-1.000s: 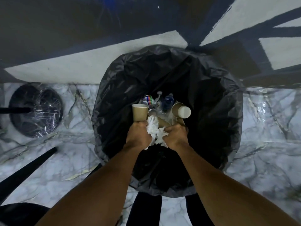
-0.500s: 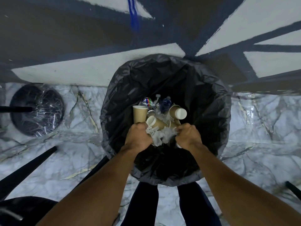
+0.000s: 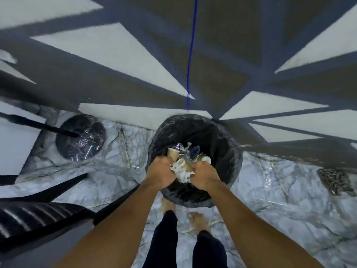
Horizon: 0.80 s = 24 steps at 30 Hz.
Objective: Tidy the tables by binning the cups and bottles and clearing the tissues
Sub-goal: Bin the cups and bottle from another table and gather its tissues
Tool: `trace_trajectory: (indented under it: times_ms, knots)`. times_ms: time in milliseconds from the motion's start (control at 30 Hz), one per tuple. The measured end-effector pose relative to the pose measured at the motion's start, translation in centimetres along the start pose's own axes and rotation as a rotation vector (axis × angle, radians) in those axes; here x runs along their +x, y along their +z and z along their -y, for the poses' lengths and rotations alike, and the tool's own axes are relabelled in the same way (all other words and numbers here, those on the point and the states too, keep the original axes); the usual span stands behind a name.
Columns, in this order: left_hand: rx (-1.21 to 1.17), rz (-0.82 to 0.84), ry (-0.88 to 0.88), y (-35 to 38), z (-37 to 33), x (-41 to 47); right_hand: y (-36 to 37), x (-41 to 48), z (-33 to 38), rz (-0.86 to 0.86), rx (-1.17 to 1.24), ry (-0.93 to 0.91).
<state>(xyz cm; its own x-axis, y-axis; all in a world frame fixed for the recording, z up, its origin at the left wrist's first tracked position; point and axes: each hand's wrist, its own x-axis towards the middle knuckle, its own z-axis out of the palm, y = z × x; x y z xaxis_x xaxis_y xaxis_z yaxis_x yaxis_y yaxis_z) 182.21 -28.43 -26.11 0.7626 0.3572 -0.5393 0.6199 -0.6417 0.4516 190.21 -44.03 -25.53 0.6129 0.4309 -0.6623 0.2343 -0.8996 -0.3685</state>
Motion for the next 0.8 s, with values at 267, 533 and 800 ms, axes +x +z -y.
trace_trajectory:
  times_ms: [267,533,800]
  knots:
    - [-0.16,-0.147,-0.2,-4.0,-0.1,-12.0,-4.3,-7.2,6.1,0.007,-0.171,-0.315]
    - [-0.285,-0.42,-0.472,-5.8,6.5,-29.0,1.8,-16.5,15.3,0.178,-0.384,-0.652]
    - [-0.472,-0.74,-0.745,-2.0,14.8,-47.5,13.6,-28.4,25.7,0.274,-0.583,-1.051]
